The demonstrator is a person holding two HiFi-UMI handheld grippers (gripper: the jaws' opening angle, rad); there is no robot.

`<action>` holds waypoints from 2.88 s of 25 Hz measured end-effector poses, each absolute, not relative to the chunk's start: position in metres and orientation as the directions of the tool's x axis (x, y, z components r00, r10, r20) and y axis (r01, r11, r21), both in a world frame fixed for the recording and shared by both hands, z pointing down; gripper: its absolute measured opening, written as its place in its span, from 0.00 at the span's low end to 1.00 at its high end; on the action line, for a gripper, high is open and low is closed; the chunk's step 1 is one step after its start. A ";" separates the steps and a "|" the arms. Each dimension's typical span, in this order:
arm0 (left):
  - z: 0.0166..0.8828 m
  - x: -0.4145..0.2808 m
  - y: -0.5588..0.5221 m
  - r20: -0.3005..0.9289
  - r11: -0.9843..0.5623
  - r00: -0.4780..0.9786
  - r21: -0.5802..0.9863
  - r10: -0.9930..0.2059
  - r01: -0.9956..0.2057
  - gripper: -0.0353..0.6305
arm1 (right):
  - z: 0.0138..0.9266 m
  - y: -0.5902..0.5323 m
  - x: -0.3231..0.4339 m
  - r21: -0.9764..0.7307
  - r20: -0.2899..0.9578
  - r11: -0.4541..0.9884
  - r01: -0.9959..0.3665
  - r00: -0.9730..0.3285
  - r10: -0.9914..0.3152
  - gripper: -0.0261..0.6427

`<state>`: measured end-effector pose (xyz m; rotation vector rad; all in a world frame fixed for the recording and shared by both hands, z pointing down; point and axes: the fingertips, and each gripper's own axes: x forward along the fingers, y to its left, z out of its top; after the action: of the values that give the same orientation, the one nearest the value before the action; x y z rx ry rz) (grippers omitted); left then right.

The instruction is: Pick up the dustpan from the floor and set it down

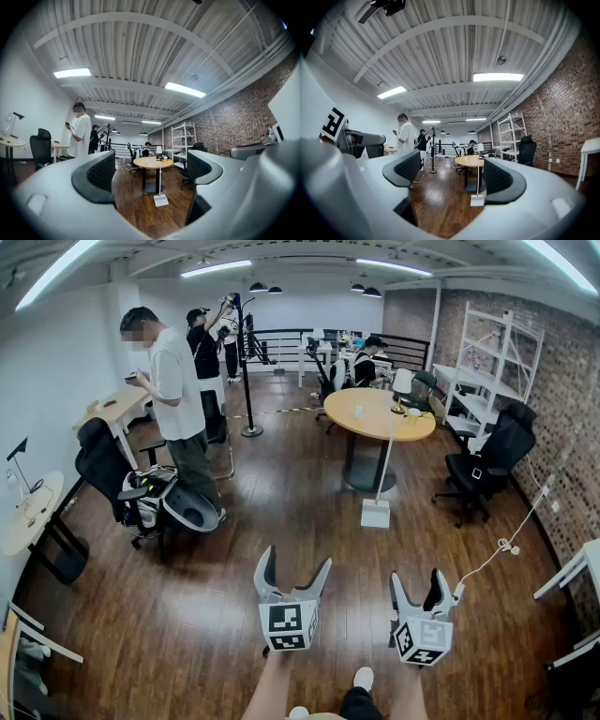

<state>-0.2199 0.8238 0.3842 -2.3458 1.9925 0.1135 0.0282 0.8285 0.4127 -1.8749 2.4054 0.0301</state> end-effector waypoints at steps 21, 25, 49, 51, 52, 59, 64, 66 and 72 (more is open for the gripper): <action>0.368 -0.010 0.594 -0.102 -0.167 0.178 -0.107 -0.979 -0.980 0.71 | 0.384 0.600 0.223 -0.134 -0.142 0.288 -0.948 -0.270 -0.952 0.59; 0.368 -0.006 0.553 -0.098 -0.161 0.175 -0.131 -0.980 -0.978 0.68 | 0.388 0.561 0.227 -0.141 -0.133 0.292 -0.946 -0.274 -0.953 0.59; 0.376 -0.118 0.174 -0.149 -0.161 0.164 -0.036 -0.975 -0.986 0.66 | 0.374 0.199 0.117 -0.031 -0.136 0.332 -0.943 -0.325 -0.936 0.57; 0.379 -0.114 0.155 -0.131 -0.176 0.180 -0.043 -0.975 -0.983 0.66 | 0.377 0.182 0.122 -0.042 -0.128 0.320 -0.947 -0.312 -0.941 0.56; 0.381 -0.113 0.146 -0.128 -0.178 0.182 -0.041 -0.975 -0.983 0.66 | 0.378 0.172 0.124 -0.046 -0.126 0.316 -0.948 -0.308 -0.943 0.56; 0.400 -0.094 0.056 -0.104 -0.198 0.202 -0.051 -0.974 -0.979 0.65 | 0.407 0.070 0.146 -0.107 -0.117 0.312 -0.944 -0.300 -0.947 0.54; 0.400 -0.080 -0.050 -0.108 -0.153 0.160 -0.067 -0.981 -0.986 0.65 | 0.416 -0.049 0.161 -0.111 -0.119 0.366 -0.924 -0.353 -0.928 0.54; 0.401 -0.068 -0.097 -0.097 -0.152 0.158 -0.058 -0.983 -0.987 0.64 | 0.417 -0.095 0.169 -0.119 -0.116 0.374 -0.920 -0.362 -0.925 0.54; 0.390 -0.032 -0.225 -0.102 -0.141 0.145 -0.043 -0.984 -0.989 0.64 | 0.427 -0.212 0.185 -0.108 -0.108 0.467 -0.878 -0.456 -0.883 0.54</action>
<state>-0.0320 -0.2253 0.3898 -2.2997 1.9899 0.0749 0.1853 -0.2120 0.4266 -1.5489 2.5606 -0.0548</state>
